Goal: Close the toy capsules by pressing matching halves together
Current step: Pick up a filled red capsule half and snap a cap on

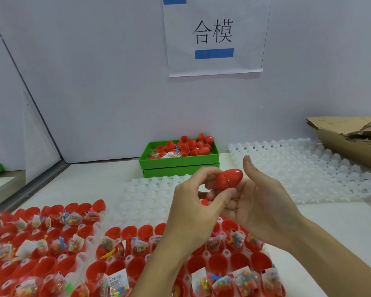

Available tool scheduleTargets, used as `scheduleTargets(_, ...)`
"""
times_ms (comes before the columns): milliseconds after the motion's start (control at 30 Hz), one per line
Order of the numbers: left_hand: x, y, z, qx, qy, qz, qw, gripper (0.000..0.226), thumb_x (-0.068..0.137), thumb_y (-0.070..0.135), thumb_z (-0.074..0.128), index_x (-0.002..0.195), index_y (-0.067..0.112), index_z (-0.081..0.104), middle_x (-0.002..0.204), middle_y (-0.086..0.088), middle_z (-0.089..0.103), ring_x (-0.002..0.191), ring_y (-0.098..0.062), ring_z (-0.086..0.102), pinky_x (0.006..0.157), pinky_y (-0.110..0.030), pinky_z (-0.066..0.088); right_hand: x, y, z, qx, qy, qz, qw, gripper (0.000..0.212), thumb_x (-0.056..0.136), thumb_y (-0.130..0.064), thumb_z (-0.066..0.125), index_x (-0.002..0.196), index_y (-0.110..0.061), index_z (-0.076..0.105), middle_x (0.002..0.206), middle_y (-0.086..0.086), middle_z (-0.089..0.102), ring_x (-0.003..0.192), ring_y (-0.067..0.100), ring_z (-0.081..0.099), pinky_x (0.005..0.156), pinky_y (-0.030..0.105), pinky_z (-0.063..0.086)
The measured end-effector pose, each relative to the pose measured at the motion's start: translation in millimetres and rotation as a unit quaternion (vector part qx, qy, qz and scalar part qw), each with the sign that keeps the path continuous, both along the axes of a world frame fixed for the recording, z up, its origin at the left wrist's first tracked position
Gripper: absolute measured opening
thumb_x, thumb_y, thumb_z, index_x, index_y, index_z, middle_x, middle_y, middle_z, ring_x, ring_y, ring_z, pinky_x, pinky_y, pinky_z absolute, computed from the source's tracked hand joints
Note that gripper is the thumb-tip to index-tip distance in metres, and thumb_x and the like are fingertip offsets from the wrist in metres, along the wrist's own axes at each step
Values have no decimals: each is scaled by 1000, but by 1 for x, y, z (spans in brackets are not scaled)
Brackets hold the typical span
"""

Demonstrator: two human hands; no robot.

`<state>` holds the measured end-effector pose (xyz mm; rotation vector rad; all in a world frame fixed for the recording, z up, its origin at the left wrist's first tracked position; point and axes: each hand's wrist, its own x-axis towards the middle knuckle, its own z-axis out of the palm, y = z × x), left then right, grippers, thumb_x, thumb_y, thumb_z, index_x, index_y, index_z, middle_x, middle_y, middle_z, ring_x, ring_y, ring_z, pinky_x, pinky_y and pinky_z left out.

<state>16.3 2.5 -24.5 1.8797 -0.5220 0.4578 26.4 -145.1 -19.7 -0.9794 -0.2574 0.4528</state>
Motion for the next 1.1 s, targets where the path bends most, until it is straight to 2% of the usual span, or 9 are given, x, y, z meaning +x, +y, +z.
scheduleTargets(67,2,1,-1,12,-1,6,1000,23,86,25,75,106,32,66,97,21,68,102,3,62,83,-16,52,1,-2,1,-48,-11,-18,999,75,88,-66,40,98,-1,76,104,21,73,93,29,72,80,34,60)
scheduleTargets(167,3,1,-2,24,-8,14,1000,21,85,25,75,104,28,67,95,19,69,100,2,63,82,-18,55,3,-5,5,-118,-35,-100,987,62,82,-60,52,82,-3,77,86,24,72,70,28,72,59,28,59)
scheduleTargets(300,5,2,-5,26,-9,24,999,17,85,26,76,99,30,67,91,22,67,95,1,64,75,-15,54,6,-11,6,-151,-73,-152,974,46,81,-39,63,92,5,65,70,21,68,56,25,65,51,24,54)
scheduleTargets(467,7,4,-8,11,8,34,999,20,86,22,75,97,36,65,90,21,68,91,1,65,65,-11,52,7,-12,4,-171,-105,-189,961,36,88,-30,57,101,3,64,76,22,71,58,24,66,52,23,53)
scheduleTargets(633,7,3,-9,9,13,29,999,31,89,24,72,114,39,63,88,17,70,91,0,67,68,-13,54,7,-11,3,-196,-123,-206,951,27,96,-25,52,100,-3,66,77,22,72,60,25,67,54,24,53)
scheduleTargets(767,7,2,-10,18,3,27,999,27,91,23,68,110,40,62,88,17,70,93,-4,67,69,-15,56,5,-8,2,-234,-164,-224,932,23,99,-23,51,95,-6,68,72,18,72,59,25,68,56,24,56)
scheduleTargets(933,5,1,-9,32,-15,29,999,24,90,26,65,104,44,57,87,20,69,89,-4,68,68,-21,58,3,-5,2,-269,-208,-237,910,23,94,-29,55,95,-10,67,70,12,72,60,22,69,59,24,58)
scheduleTargets(1033,5,1,-7,0,-14,27,1000,20,91,25,65,99,42,60,85,18,70,81,-7,70,63,-19,58,3,-4,1,-270,-219,-236,908,22,96,-27,53,96,-10,67,71,11,72,60,21,69,58,23,57)
scheduleTargets(1100,6,2,-7,-48,10,18,999,17,93,21,65,94,38,62,83,10,72,69,-17,70,54,-27,58,3,-5,1,-250,-210,-231,916,24,98,-26,51,97,-8,67,73,13,73,61,24,69,59,25,57)
